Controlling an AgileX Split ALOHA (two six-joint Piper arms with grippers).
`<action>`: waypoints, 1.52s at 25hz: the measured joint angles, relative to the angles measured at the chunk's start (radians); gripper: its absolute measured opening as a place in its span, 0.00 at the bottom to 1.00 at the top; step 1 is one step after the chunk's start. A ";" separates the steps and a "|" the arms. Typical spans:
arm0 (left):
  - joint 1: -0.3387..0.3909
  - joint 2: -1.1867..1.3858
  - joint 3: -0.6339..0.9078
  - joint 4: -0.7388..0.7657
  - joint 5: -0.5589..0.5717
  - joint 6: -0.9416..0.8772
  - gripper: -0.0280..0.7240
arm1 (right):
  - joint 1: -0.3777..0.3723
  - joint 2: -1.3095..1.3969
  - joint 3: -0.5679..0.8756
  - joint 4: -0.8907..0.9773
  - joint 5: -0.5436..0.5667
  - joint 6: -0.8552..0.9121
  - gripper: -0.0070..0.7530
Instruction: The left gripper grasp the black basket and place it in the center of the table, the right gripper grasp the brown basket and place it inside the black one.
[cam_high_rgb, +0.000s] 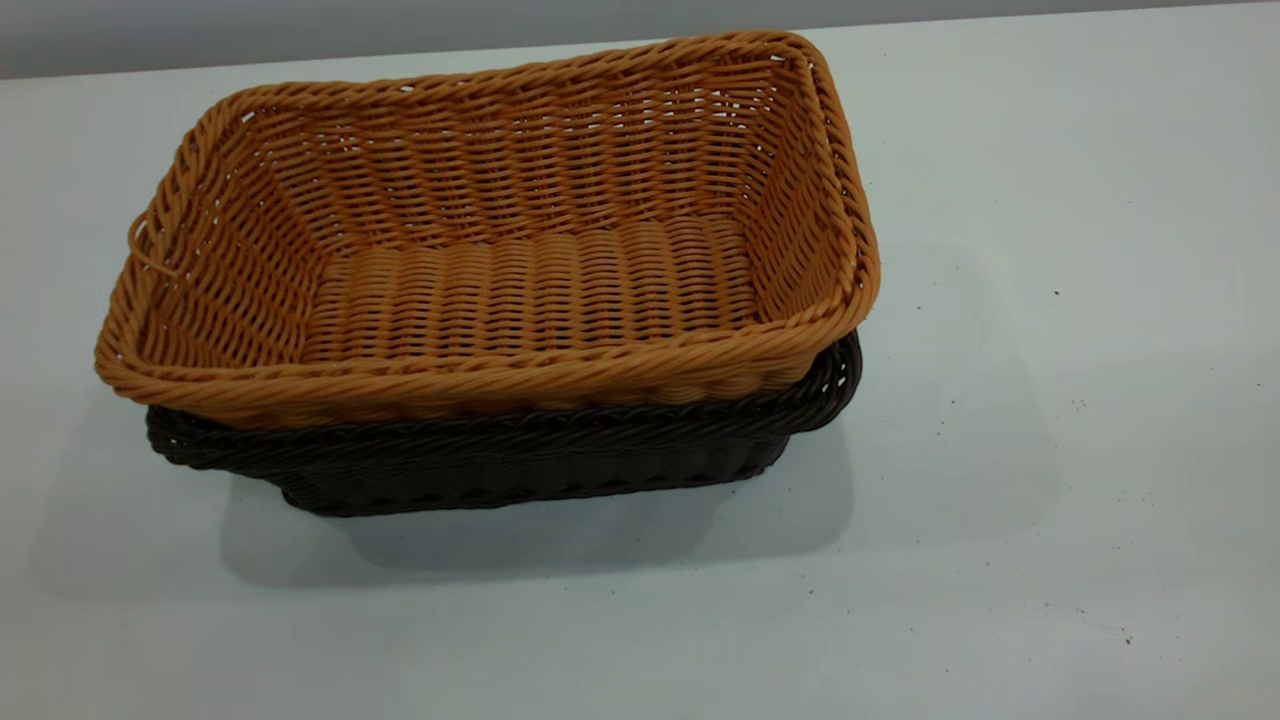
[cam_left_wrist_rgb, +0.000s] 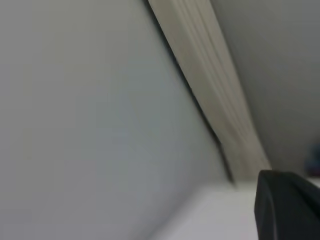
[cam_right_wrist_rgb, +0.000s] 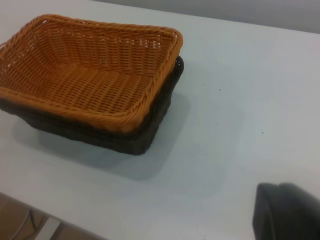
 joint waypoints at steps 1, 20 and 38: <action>0.000 0.000 0.000 0.065 0.079 -0.100 0.04 | 0.000 0.000 0.000 0.000 0.000 0.000 0.01; 0.000 0.000 0.107 0.346 0.480 -0.653 0.04 | 0.000 0.000 0.000 0.000 0.000 0.000 0.01; 0.032 0.000 0.107 0.382 0.477 -0.705 0.04 | -0.017 0.000 0.000 0.000 0.000 0.000 0.01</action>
